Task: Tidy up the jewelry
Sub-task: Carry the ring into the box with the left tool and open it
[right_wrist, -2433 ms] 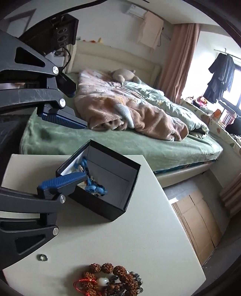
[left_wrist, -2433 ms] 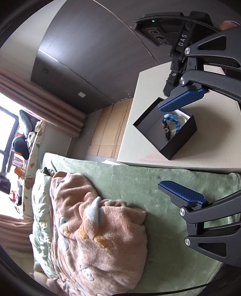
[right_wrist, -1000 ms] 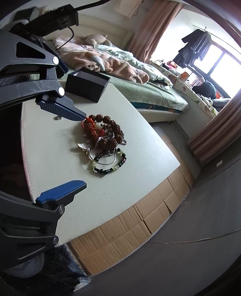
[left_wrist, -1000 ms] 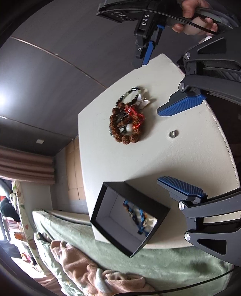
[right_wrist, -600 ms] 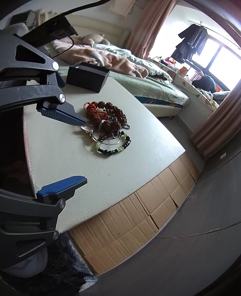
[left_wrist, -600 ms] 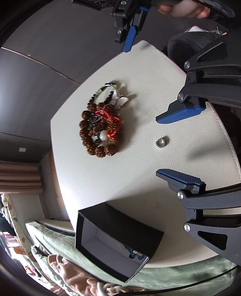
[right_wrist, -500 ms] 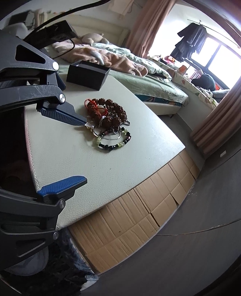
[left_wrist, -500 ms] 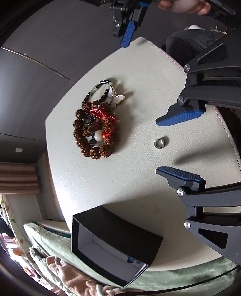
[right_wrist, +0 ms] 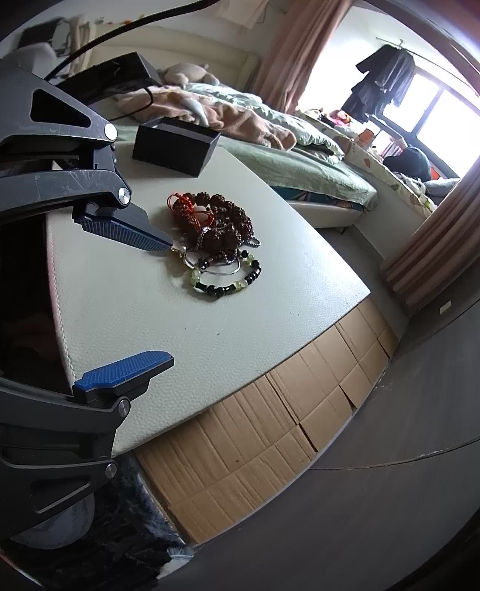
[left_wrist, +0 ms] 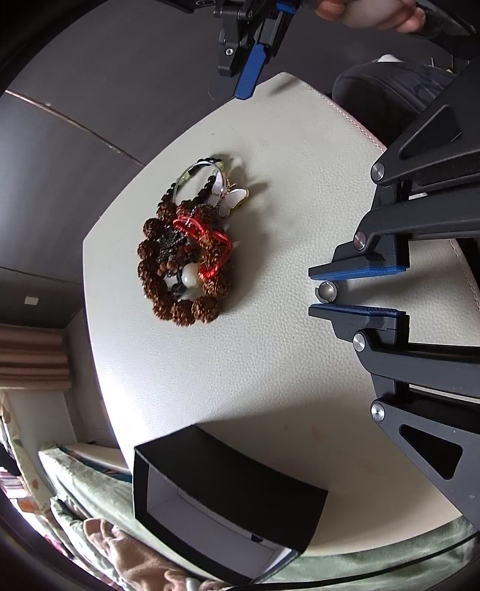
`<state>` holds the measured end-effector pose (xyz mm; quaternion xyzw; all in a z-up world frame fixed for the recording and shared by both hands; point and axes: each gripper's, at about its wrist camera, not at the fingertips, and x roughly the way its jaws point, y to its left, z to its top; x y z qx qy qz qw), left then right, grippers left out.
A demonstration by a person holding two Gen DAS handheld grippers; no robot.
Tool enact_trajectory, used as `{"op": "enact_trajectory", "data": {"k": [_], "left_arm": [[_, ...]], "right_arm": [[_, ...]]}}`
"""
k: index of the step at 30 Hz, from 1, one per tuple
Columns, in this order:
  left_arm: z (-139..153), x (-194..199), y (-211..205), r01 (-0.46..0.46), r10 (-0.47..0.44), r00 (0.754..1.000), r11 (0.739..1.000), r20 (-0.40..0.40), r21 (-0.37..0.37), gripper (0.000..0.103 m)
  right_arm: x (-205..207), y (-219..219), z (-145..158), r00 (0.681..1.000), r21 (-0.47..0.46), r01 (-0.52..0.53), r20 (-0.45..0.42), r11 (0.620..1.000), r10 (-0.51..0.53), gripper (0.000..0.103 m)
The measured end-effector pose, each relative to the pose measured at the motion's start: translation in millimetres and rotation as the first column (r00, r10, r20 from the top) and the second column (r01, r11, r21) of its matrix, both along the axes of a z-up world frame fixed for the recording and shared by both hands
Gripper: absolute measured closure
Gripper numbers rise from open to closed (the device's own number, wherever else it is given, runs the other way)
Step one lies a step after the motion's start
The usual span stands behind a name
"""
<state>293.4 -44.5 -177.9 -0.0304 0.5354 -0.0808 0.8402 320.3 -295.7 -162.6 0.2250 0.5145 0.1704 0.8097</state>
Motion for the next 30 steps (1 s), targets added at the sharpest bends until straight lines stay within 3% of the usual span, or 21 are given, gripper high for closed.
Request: {"op": "enact_trajectory", "data": {"k": [6, 20, 24, 29, 30], "left_arm": [[17, -6, 13, -0.032, 0.032, 0.999, 0.999, 0.039, -0.006, 0.09], [59, -21, 56, -0.125, 0.129, 0.985, 0.991, 0.115, -0.048, 0.09], [67, -25, 65, -0.137, 0.144, 0.981, 0.989, 0.129, -0.059, 0.09], [76, -28, 76, -0.151, 0.16, 0.976, 0.986, 0.147, -0.072, 0.09], [78, -28, 79, -0.154, 0.165, 0.975, 0.985, 0.152, -0.078, 0.09]], "right_arm": [[15, 17, -7, 0.999, 0.054, -0.03, -0.035, 0.998, 0.032, 0.068], [49, 25, -28, 0.992, 0.145, 0.009, -0.129, 0.989, 0.009, 0.072], [52, 27, -34, 0.989, 0.162, 0.015, -0.149, 0.987, 0.009, 0.084], [54, 32, -32, 0.989, 0.14, 0.009, -0.149, 0.99, 0.012, 0.087], [54, 33, -32, 0.989, 0.137, 0.006, -0.148, 0.991, 0.015, 0.093]]}}
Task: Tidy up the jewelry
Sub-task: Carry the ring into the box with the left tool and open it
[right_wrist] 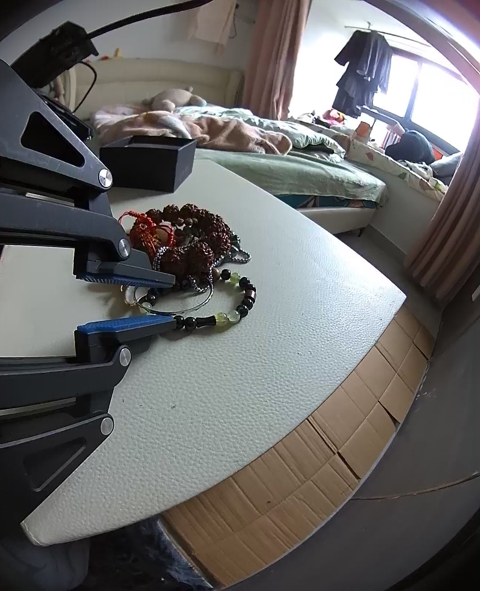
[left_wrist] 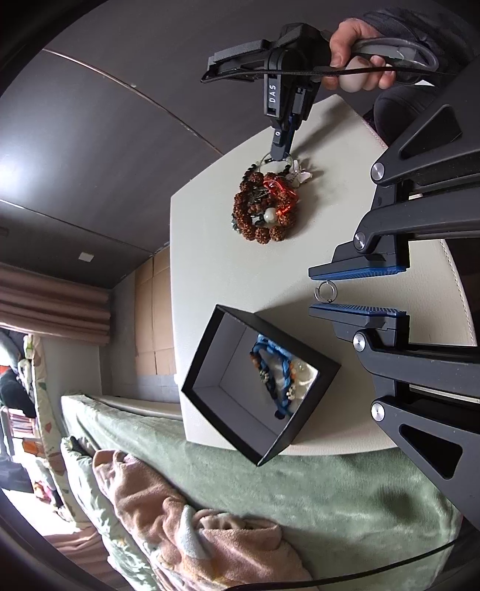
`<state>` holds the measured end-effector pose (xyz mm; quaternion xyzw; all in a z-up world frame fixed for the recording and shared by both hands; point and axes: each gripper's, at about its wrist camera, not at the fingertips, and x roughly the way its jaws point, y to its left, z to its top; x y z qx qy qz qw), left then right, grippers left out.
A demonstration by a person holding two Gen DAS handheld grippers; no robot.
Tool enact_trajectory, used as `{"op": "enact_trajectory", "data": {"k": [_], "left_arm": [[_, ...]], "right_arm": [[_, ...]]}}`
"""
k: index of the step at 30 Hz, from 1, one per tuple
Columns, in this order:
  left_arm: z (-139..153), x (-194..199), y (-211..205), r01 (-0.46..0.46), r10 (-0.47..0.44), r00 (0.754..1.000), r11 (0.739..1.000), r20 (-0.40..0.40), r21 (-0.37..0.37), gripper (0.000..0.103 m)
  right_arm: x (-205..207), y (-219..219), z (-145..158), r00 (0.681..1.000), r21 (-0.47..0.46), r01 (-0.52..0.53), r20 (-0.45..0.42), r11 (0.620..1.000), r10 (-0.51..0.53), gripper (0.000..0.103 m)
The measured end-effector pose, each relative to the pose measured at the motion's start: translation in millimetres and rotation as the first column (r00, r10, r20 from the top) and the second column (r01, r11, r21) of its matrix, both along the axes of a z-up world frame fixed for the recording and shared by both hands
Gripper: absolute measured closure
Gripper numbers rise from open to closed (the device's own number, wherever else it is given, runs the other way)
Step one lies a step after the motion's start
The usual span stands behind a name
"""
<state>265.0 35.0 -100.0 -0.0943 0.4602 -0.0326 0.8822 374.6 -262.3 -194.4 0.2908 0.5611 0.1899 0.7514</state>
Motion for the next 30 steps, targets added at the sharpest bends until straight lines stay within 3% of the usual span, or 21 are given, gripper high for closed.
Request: {"op": "enact_trajectory", "data": {"k": [4, 14, 30], "left_arm": [[8, -3, 11, -0.014, 0.014, 1.0, 1.0, 0.024, -0.018, 0.09], [24, 5, 45, -0.062, 0.066, 0.995, 0.997, 0.073, -0.053, 0.09], [28, 33, 78, -0.102, 0.112, 0.989, 0.989, 0.094, -0.106, 0.09]], "right_arm": [[-3, 4, 12, 0.999, 0.009, -0.008, 0.053, 1.0, 0.007, 0.099], [-14, 22, 72, 0.979, -0.013, -0.049, 0.196, 0.999, 0.05, 0.099], [-25, 62, 146, 0.941, -0.008, -0.113, 0.321, 0.994, 0.109, 0.099]]}}
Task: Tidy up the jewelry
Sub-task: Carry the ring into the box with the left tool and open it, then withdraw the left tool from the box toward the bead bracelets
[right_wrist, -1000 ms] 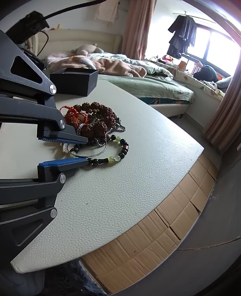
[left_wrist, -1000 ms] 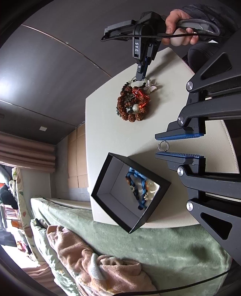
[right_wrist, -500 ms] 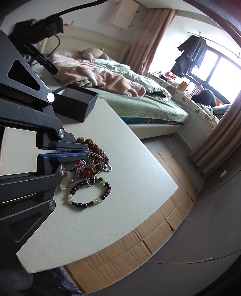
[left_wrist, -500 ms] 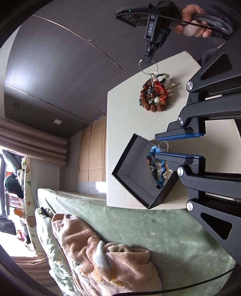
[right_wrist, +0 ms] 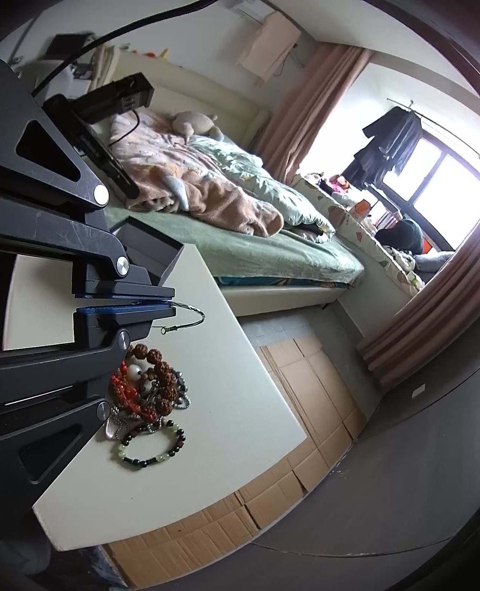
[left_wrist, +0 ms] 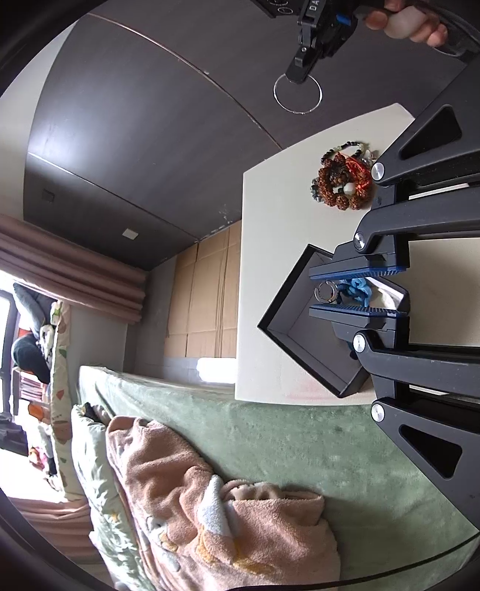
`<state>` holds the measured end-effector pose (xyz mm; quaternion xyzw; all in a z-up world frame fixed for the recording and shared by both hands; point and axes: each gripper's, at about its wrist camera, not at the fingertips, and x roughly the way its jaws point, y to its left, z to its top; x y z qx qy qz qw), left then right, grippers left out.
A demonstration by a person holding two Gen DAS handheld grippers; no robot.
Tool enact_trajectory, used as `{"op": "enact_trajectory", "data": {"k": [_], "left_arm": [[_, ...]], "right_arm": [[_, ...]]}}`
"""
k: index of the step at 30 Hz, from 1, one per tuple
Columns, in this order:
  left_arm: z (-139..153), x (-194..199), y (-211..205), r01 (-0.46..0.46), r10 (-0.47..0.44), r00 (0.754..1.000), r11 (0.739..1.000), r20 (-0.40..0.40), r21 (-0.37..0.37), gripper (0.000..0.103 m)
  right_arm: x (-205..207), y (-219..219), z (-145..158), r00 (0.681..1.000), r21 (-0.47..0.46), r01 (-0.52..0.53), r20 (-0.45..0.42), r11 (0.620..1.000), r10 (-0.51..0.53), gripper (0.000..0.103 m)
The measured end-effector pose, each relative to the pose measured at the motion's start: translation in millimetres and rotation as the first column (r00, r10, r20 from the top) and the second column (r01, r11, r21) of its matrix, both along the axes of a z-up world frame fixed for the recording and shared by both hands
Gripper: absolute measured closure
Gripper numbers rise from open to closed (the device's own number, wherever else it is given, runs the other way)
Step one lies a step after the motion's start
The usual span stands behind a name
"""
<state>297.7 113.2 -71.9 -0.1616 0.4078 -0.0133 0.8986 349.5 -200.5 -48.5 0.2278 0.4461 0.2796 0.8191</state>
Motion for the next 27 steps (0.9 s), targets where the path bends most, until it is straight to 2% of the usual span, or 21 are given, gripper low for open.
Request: {"op": "enact_trajectory", "data": {"k": [5, 6, 7, 8, 9, 10, 12, 27], "left_arm": [[-6, 6, 7, -0.011, 0.008, 0.999, 0.999, -0.051, -0.049, 0.088], [-7, 5, 10, -0.015, 0.011, 0.998, 0.998, -0.061, -0.061, 0.084], [-7, 4, 12, -0.017, 0.012, 0.998, 0.997, -0.064, -0.069, 0.07], [-6, 2, 15, -0.023, 0.019, 0.998, 0.997, -0.061, -0.077, 0.061], [-5, -1, 18, -0.033, 0.028, 0.998, 0.996, -0.054, -0.078, 0.043], [-3, -5, 21, -0.044, 0.041, 0.998, 0.996, -0.042, -0.078, 0.034], [2, -13, 28, -0.062, 0.06, 0.998, 0.995, -0.022, -0.076, 0.032], [15, -49, 61, -0.134, 0.134, 0.991, 0.99, -0.013, -0.043, 0.032]], "right_arm": [[-1, 23, 13, 0.999, 0.003, -0.044, 0.017, 0.999, 0.044, 0.099], [-2, 30, 14, 0.998, 0.003, -0.057, 0.018, 0.998, 0.056, 0.099], [-2, 36, 14, 0.998, 0.004, -0.069, 0.017, 0.998, 0.069, 0.099], [-2, 42, 13, 0.997, 0.006, -0.08, 0.014, 0.997, 0.08, 0.099], [-3, 49, 12, 0.996, 0.007, -0.092, 0.012, 0.996, 0.092, 0.099], [-3, 57, 11, 0.994, 0.006, -0.106, 0.009, 0.994, 0.106, 0.099], [-4, 71, 7, 0.991, 0.005, -0.131, 0.003, 0.991, 0.131, 0.099], [9, 170, -32, 0.959, -0.023, -0.275, -0.08, 0.961, 0.272, 0.099]]}}
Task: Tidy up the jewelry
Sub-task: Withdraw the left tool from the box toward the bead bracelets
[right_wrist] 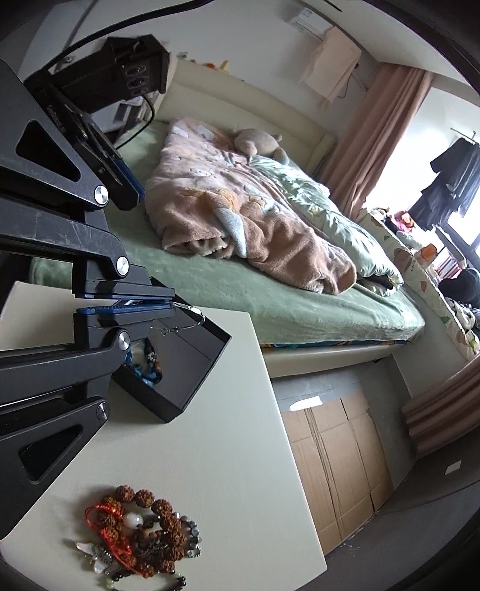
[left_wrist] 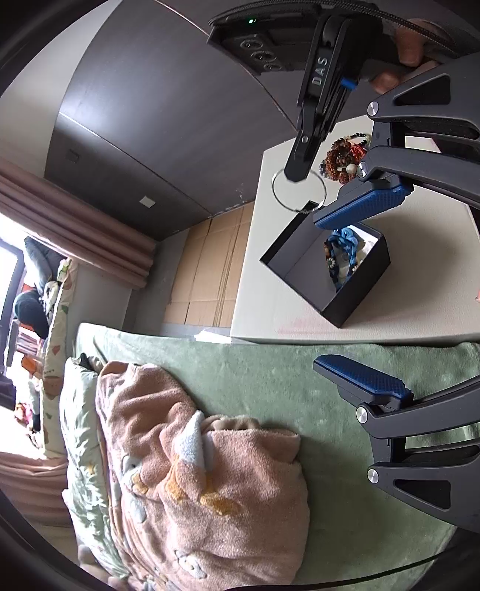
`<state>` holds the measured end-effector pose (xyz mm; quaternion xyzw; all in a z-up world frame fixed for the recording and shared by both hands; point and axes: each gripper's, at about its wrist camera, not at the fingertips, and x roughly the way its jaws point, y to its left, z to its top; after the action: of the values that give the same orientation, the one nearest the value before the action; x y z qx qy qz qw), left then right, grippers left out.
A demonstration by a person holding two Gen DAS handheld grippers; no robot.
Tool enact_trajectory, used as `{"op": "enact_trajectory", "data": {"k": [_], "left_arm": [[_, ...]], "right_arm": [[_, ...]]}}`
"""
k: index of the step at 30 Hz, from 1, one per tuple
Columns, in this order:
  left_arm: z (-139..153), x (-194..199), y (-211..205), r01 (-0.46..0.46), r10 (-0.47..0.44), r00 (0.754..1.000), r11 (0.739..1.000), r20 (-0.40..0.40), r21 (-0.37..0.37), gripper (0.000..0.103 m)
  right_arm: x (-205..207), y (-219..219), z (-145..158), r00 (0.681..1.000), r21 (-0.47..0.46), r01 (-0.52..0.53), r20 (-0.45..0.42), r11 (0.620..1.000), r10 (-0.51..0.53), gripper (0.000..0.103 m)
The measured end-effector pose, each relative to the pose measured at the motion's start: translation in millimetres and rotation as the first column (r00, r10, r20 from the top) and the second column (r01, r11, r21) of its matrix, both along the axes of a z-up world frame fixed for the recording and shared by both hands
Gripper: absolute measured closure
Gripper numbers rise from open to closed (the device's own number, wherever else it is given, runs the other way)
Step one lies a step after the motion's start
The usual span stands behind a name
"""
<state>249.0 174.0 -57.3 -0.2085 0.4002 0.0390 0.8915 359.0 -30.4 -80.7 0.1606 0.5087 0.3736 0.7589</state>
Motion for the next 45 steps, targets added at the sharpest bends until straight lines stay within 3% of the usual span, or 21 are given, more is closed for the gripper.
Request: {"op": "enact_trajectory", "data": {"k": [2, 4, 6, 7, 20, 24, 29, 36, 41, 45], "left_arm": [[1, -3, 2, -0.006, 0.006, 1.0, 1.0, 0.001, 0.003, 0.032], [1, -5, 3, -0.01, 0.01, 1.0, 1.0, 0.002, 0.004, 0.032], [1, -6, 2, -0.01, 0.01, 1.0, 1.0, 0.002, 0.005, 0.032], [1, -6, 1, -0.007, 0.007, 1.0, 1.0, 0.003, 0.004, 0.032], [24, -16, -41, 0.053, -0.053, 0.998, 0.998, 0.046, 0.017, 0.032], [31, -19, -62, 0.091, -0.092, 0.994, 0.995, 0.052, 0.03, 0.032], [34, -21, -88, 0.142, -0.143, 0.988, 0.989, 0.055, 0.031, 0.032], [34, -21, -122, 0.194, -0.196, 0.979, 0.98, 0.051, 0.042, 0.032], [27, -8, -146, 0.224, -0.226, 0.974, 0.971, 0.021, 0.08, 0.032], [22, 5, -164, 0.261, -0.264, 0.965, 0.959, 0.009, 0.105, 0.032]], "right_arm": [[2, 9, -5, 0.999, -0.012, -0.03, -0.024, 0.999, 0.03, 0.097], [2, 8, -5, 0.999, -0.021, -0.03, -0.036, 0.999, 0.03, 0.083], [-3, 0, 0, 1.0, -0.021, -0.016, -0.014, 1.0, 0.015, 0.047], [-6, -5, 3, 1.0, -0.016, -0.01, 0.002, 1.0, 0.01, 0.044], [-37, -70, 36, 0.997, -0.036, 0.049, 0.053, 0.998, -0.047, 0.041], [-51, -108, 50, 0.989, -0.036, 0.123, 0.089, 0.992, -0.119, 0.013], [-66, -156, 59, 0.973, -0.063, 0.215, 0.098, 0.975, -0.208, 0.012], [-65, -189, 51, 0.964, -0.096, 0.267, 0.048, 0.959, -0.263, 0.012], [-57, -210, 37, 0.936, -0.053, 0.351, 0.035, 0.935, -0.349, 0.012], [-46, -224, 12, 0.922, -0.005, 0.387, -0.03, 0.922, -0.387, 0.012]]}}
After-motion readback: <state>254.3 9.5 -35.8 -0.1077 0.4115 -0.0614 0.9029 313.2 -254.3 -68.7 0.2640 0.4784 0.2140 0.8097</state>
